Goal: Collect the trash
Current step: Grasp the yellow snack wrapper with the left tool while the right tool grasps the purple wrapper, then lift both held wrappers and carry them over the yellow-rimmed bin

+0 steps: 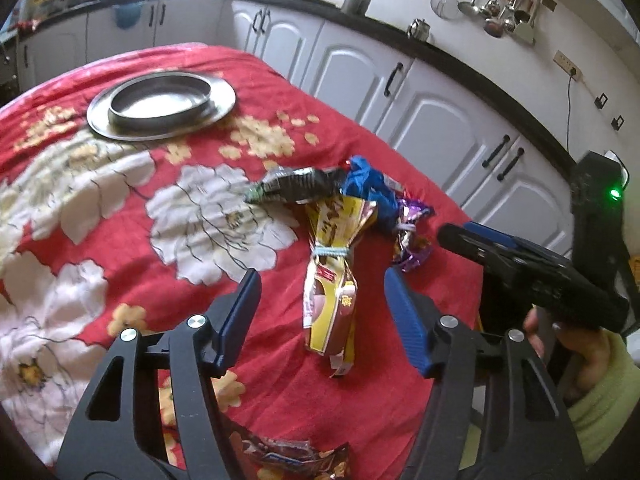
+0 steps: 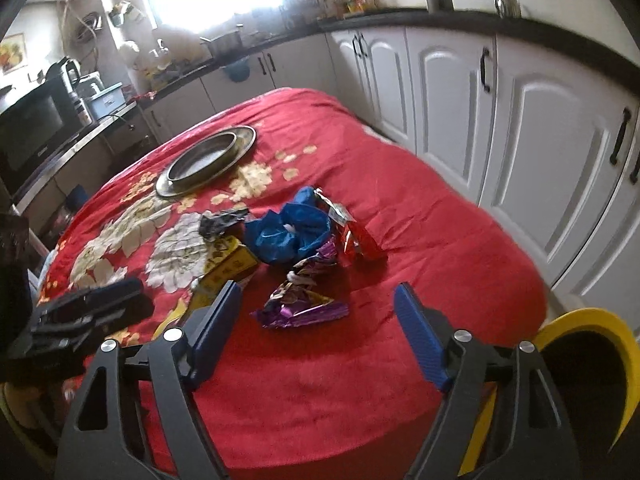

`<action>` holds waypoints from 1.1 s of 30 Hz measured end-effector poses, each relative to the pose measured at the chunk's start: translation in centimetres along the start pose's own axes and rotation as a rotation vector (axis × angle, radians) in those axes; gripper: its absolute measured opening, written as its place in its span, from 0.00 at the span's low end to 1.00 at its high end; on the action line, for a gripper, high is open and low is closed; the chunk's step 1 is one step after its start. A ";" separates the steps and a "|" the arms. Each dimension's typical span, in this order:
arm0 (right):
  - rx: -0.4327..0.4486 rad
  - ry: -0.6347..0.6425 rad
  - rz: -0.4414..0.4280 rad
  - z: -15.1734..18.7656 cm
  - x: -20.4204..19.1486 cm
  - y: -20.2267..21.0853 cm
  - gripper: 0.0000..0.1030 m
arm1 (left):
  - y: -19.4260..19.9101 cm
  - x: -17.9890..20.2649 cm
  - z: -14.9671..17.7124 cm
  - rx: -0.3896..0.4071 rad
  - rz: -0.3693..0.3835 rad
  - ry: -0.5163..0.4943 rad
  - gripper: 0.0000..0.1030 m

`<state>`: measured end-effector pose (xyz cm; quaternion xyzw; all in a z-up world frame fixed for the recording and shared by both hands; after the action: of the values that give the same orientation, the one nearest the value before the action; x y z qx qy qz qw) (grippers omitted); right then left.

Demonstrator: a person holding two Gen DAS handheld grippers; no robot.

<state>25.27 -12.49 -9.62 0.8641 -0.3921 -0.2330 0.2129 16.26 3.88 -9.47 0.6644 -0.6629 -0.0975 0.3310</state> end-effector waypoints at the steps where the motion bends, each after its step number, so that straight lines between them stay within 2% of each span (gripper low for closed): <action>1: -0.007 -0.003 -0.002 0.1 0.1 -0.4 0.72 | -0.2 0.1 0.1 -0.006 0.000 -0.004 0.54; 9: -0.087 -0.046 -0.013 1.2 0.6 -3.6 0.67 | -1.8 0.4 1.0 -0.058 0.006 -0.008 0.51; 13: -0.097 -0.045 -0.010 1.7 0.7 -4.2 0.66 | -2.5 0.4 1.4 -0.080 0.004 -0.005 0.51; 18: -0.108 -0.037 -0.035 1.9 0.2 -4.1 0.52 | -3.5 0.5 2.0 -0.103 -0.009 -0.019 0.51; 21: -0.115 -0.032 -0.051 2.2 0.0 -4.0 0.47 | -3.6 0.5 2.1 -0.104 -0.012 -0.031 0.51; 26: -0.120 -0.019 -0.057 2.4 -0.2 -3.4 0.41 | -3.6 0.1 2.2 -0.104 -0.030 -0.038 0.40; 29: -0.120 -0.006 -0.054 2.5 -0.4 -2.9 0.37 | -3.5 0.0 2.3 -0.104 -0.036 -0.045 0.31; 30: -0.118 -0.003 -0.053 2.5 -0.4 -2.8 0.36 | -3.4 0.0 2.3 -0.104 -0.039 -0.048 0.25; 33: -0.114 -0.001 -0.054 2.6 -0.5 -2.3 0.33 | -3.3 -0.1 2.4 -0.103 -0.036 -0.047 0.25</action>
<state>24.84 -11.18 -12.84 0.8608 -0.3549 -0.2608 0.2551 17.61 2.89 -13.17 0.6559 -0.6525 -0.1531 0.3474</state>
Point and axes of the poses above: each gripper's, at about its wrist camera, not at the fingertips, and y roughly against the way its jaws point, x to its right, z to its underside, the point moved 5 cm from there along -y, roughly the way its jaws point, and after that the axes turned 11 degrees about x, right-handed, at the moved point
